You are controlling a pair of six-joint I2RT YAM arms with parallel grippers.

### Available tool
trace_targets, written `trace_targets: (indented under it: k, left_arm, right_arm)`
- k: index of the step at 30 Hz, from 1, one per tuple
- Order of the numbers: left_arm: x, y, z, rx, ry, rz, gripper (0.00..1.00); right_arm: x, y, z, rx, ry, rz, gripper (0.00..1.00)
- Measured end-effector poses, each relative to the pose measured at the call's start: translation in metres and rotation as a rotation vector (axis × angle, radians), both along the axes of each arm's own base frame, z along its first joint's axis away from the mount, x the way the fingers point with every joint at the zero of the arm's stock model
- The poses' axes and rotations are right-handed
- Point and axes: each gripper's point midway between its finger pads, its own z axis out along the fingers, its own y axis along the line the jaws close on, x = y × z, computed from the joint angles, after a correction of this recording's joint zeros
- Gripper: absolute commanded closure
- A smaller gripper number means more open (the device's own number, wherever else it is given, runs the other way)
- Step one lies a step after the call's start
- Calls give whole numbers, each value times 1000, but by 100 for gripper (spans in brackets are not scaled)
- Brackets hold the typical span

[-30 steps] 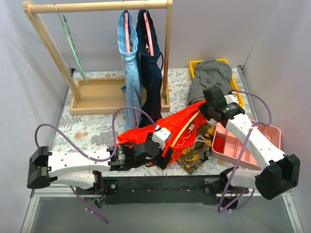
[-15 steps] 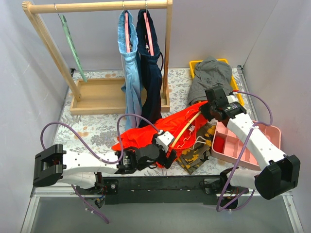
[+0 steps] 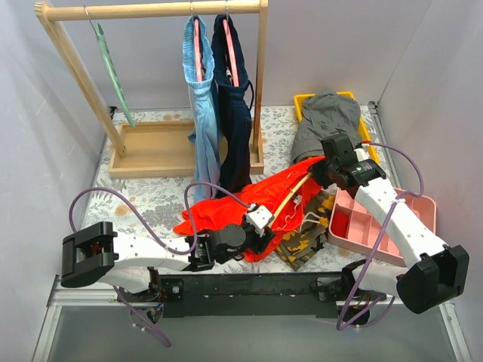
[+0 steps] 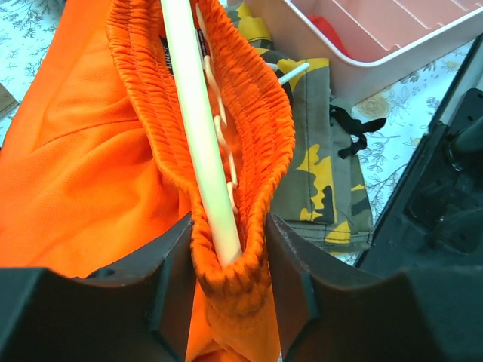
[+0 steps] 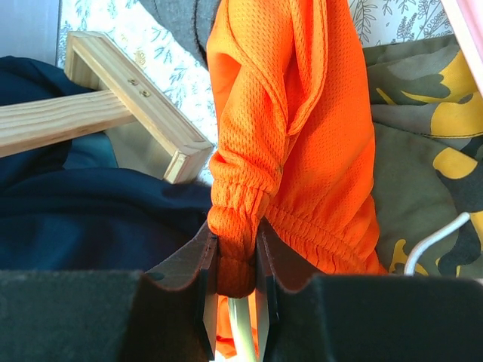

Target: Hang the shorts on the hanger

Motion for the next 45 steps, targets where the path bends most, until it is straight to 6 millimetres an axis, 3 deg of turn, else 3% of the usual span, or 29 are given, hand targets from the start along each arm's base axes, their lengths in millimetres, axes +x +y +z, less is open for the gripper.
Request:
trace_targets:
  k: [3,9,14,16,19,24,28,34,35,40,42,45]
  left_arm:
    - [5,-4,-2,14,-13,-2,37]
    - [4,-3,14,-11,-3,-1,29]
    - [-3,17,49,-96,12,2,27]
    - [-7,27,54,-129,26,0,26]
    - [-15,37,41,-126,67,-8,25]
    - [-27,40,-1,-44,131,-18,24]
    - [-26,42,-22,-10,138,13,23]
    - [-19,42,-34,-35,111,43,31]
    - [-18,40,-35,-42,105,43,38]
    - [-15,35,-44,-71,83,46,52]
    - [-13,31,-43,-86,68,47,58]
    - [-10,27,-37,-111,40,46,60]
  right_arm:
    - [-2,0,4,10,-9,4,99]
    - [-3,1,5,19,-11,10,99]
    - [-4,3,5,24,-8,15,99]
    - [-4,3,5,26,-8,16,99]
    - [-4,4,5,28,-6,18,99]
    - [-4,4,5,30,-6,18,99]
    - [-4,4,5,33,-5,17,99]
    - [-4,4,5,33,-4,15,99]
    - [-4,4,5,34,-4,14,99]
    - [-4,5,5,38,-3,12,99]
    - [-4,5,5,39,-4,10,99]
    - [-4,5,6,44,-3,9,99]
